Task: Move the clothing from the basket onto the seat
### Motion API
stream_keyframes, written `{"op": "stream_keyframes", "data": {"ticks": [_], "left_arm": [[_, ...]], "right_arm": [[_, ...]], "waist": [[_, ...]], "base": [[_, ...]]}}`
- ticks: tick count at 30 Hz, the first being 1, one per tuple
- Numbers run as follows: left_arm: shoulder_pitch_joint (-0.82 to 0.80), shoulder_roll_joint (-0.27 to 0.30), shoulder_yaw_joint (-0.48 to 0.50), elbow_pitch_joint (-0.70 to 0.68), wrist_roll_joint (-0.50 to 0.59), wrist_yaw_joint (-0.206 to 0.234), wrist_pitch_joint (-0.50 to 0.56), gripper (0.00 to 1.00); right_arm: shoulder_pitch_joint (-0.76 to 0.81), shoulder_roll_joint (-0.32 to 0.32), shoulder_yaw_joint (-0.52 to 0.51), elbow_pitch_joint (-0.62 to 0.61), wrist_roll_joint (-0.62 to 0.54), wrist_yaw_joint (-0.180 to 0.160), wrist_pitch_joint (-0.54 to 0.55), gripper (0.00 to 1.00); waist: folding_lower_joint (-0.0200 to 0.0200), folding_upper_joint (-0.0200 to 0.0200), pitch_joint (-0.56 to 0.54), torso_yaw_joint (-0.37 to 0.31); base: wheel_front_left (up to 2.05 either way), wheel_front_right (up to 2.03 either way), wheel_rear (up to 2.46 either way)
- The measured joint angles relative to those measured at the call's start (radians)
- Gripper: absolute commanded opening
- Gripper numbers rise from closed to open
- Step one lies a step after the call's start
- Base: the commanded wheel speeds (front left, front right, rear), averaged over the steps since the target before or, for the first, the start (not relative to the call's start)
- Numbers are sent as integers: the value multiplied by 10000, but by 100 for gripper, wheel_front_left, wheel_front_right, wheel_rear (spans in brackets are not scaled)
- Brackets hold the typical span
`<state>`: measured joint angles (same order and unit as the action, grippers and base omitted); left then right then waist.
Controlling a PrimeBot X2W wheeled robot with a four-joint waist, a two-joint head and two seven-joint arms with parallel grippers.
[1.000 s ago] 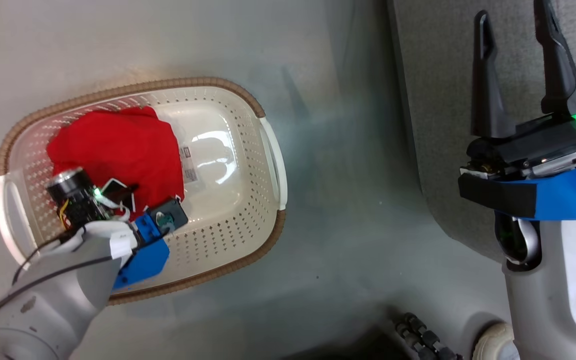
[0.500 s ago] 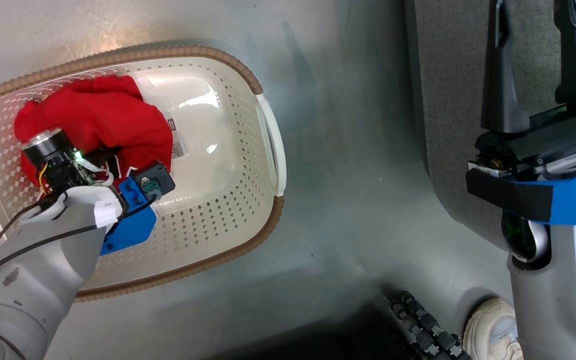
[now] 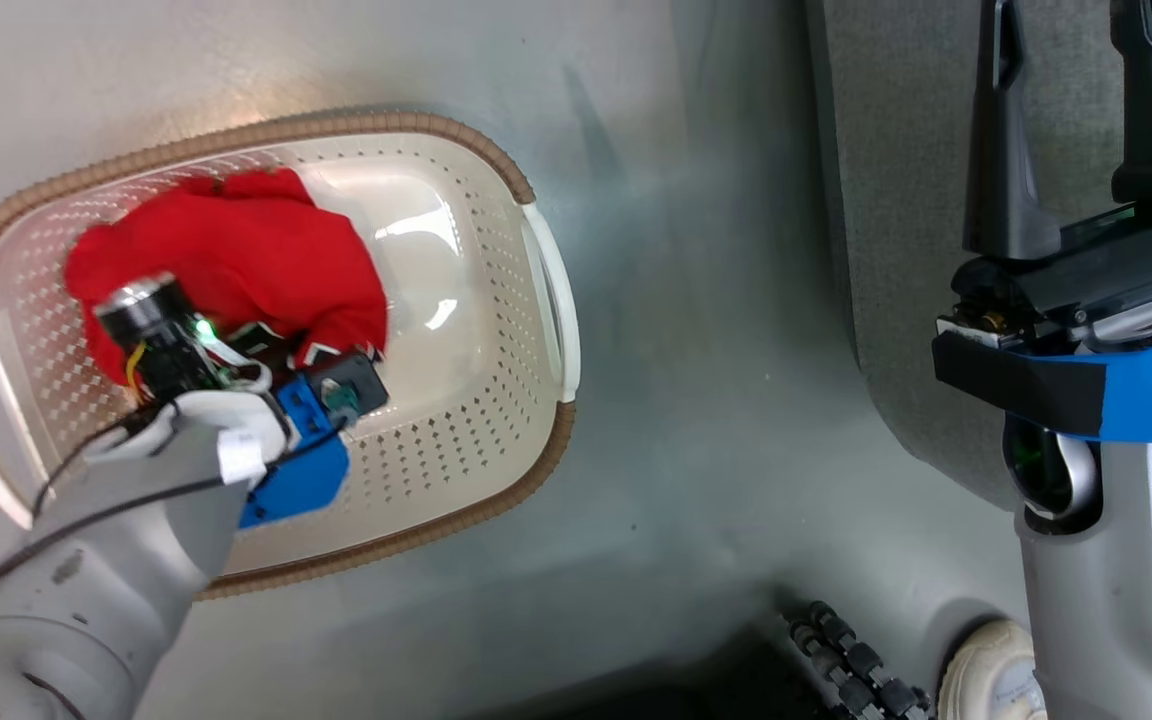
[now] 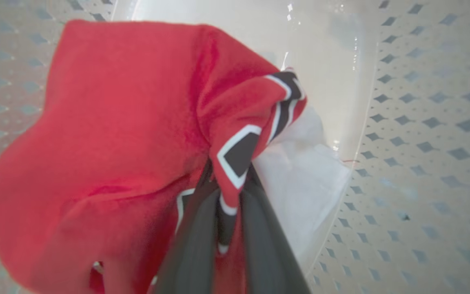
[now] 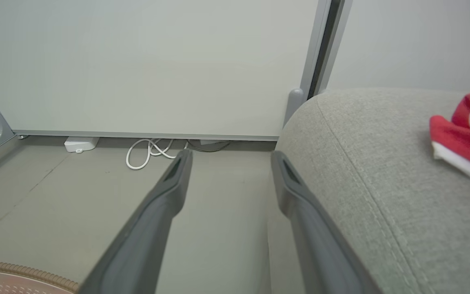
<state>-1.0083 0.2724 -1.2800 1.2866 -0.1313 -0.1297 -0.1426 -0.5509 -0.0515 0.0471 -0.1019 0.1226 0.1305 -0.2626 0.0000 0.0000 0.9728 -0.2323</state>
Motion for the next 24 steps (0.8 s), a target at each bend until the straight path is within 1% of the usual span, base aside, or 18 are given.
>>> {"op": "stream_keyframes", "data": {"ticks": [7, 13, 20, 24], "left_arm": [[428, -577, 6, 2, -449, 0, -627, 0], [876, -974, 151, -140, -1149, 0, -1012, 0], [1255, -1156, 504, -642, -1979, -2, -1177, 0], [1381, -1085, 1022, -1396, -2395, -2, -1191, 0]], "right_arm": [[57, 2, -65, 221, -61, 0, 0, 100], [334, 4, -178, 520, -153, 0, 0, 100], [738, 8, -288, 842, -253, 0, 0, 100], [1062, 12, -362, 1012, -316, 0, 0, 100]], "waist": [[-1, 0, -779, 207], [-1, 0, -1700, 440], [-1, 1, -2849, 753], [-2, 1, -3534, 950]], "base": [[0, 0, 0], [0, 0, 0], [0, 0, 0], [0, 0, 0]]}}
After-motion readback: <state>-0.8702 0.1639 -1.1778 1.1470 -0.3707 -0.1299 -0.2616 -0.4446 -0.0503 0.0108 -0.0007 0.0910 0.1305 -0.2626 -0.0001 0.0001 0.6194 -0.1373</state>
